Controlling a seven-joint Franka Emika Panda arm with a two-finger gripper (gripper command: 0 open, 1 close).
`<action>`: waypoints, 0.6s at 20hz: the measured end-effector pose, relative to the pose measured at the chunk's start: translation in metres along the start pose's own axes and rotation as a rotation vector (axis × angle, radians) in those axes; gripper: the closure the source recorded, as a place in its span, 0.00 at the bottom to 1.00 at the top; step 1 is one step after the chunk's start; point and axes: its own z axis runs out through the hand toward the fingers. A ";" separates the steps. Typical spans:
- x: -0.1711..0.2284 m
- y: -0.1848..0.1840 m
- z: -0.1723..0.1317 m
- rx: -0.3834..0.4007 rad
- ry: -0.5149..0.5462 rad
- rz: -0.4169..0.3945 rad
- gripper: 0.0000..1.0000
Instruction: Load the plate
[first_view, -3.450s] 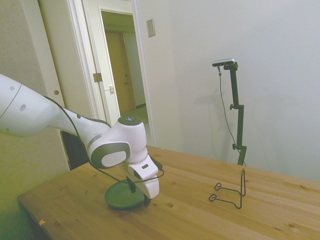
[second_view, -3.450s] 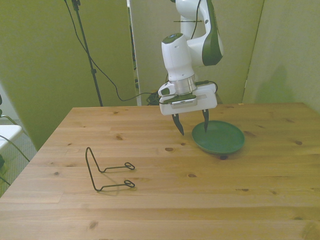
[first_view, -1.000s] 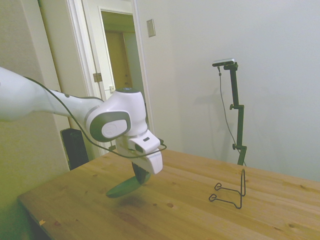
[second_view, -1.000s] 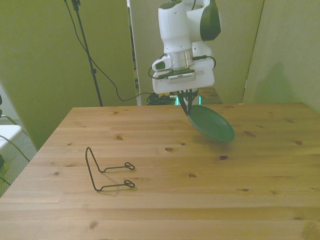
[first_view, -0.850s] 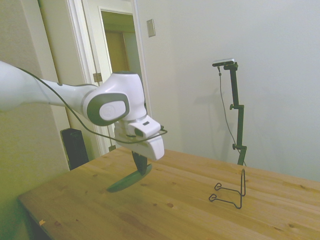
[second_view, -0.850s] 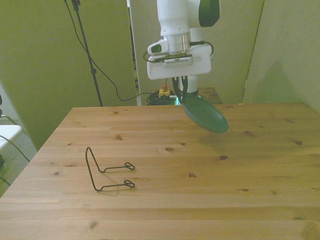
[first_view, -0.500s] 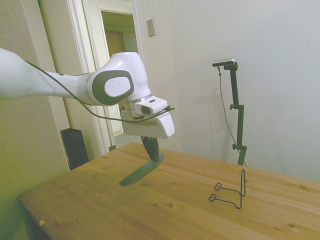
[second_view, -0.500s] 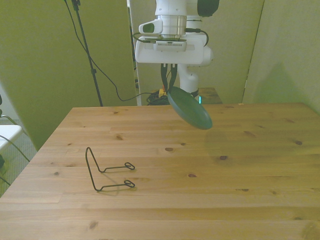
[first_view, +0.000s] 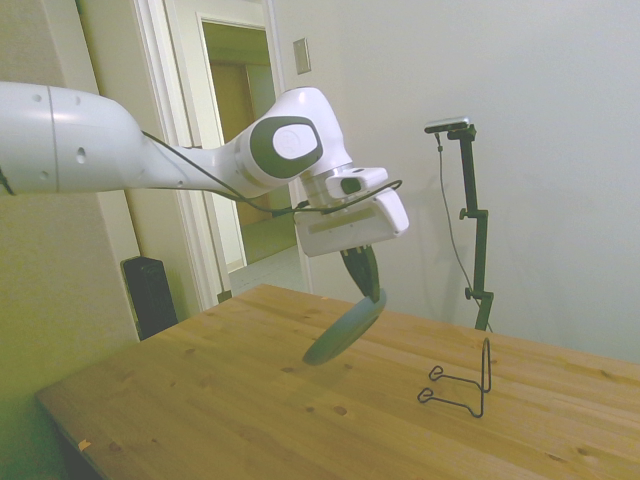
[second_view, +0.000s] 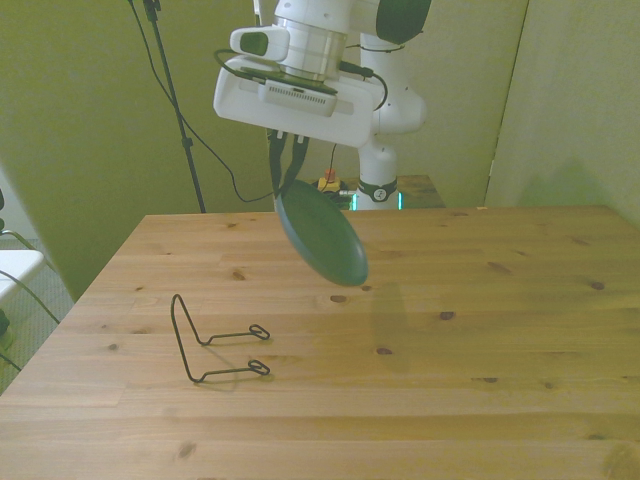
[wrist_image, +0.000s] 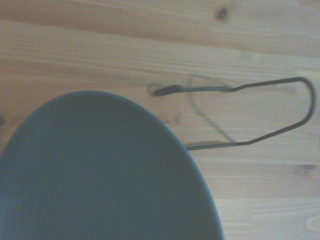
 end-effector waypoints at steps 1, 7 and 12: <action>0.009 0.003 -0.002 -0.020 0.014 -0.006 1.00; 0.057 0.021 -0.008 -0.111 0.099 -0.039 1.00; 0.098 0.040 0.007 -0.170 0.140 -0.037 1.00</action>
